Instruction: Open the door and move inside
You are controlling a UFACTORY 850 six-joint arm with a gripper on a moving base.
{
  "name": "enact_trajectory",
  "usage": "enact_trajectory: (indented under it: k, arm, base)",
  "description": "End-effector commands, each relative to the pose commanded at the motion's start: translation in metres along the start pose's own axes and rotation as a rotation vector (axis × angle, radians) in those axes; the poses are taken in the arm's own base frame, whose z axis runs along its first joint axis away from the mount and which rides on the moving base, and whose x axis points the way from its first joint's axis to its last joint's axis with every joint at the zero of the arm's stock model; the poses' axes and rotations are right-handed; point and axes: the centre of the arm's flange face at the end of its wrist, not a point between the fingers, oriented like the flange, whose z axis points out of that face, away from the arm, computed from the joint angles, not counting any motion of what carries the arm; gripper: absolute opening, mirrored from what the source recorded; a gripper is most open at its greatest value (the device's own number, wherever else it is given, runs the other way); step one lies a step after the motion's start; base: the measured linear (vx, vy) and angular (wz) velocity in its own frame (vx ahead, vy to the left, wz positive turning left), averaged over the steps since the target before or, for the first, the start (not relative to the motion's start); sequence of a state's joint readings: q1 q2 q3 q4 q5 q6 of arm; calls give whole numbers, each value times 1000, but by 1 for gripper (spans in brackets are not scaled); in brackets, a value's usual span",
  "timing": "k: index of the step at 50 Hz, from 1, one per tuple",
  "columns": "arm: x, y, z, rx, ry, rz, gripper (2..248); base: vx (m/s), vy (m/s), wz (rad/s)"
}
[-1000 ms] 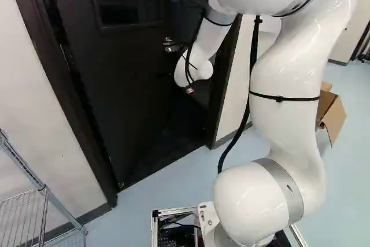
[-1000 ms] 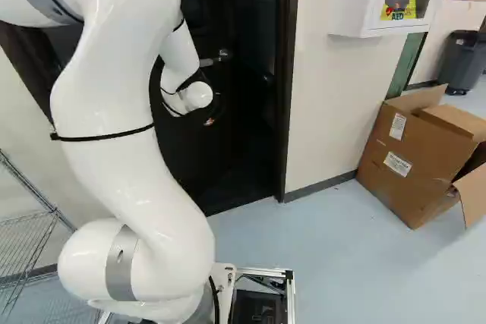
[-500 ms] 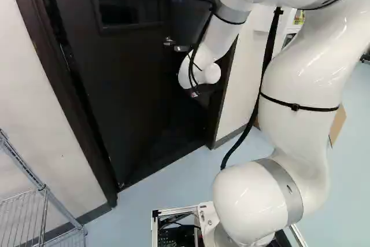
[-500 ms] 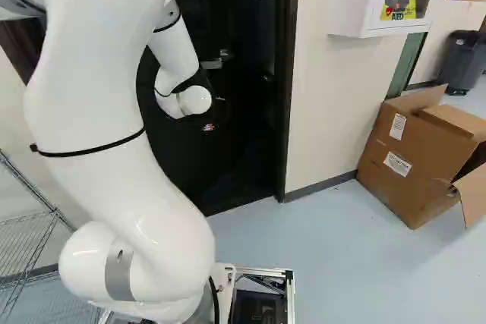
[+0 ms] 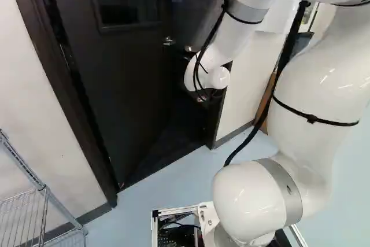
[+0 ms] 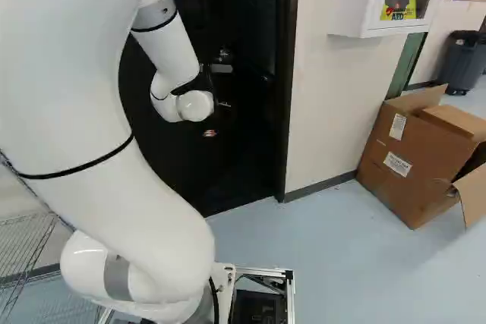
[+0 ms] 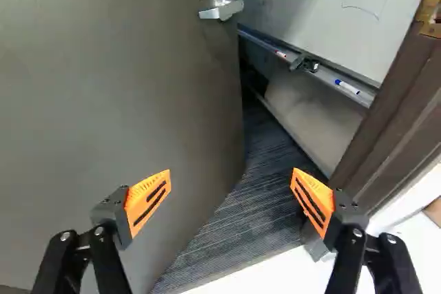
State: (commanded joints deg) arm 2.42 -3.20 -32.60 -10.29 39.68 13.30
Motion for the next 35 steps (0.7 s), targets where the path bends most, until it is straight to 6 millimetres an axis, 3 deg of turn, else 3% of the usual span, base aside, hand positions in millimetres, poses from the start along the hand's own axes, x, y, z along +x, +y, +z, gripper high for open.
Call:
enact_trajectory:
  k: [13, 35]
  arm:
    - [-7, 9, -20, -24, 2, 10, 247]
    - [-8, 10, -22, -27, 2, 12, 247]
  base:
    - [0, 0, 0]
    - [0, 0, 0]
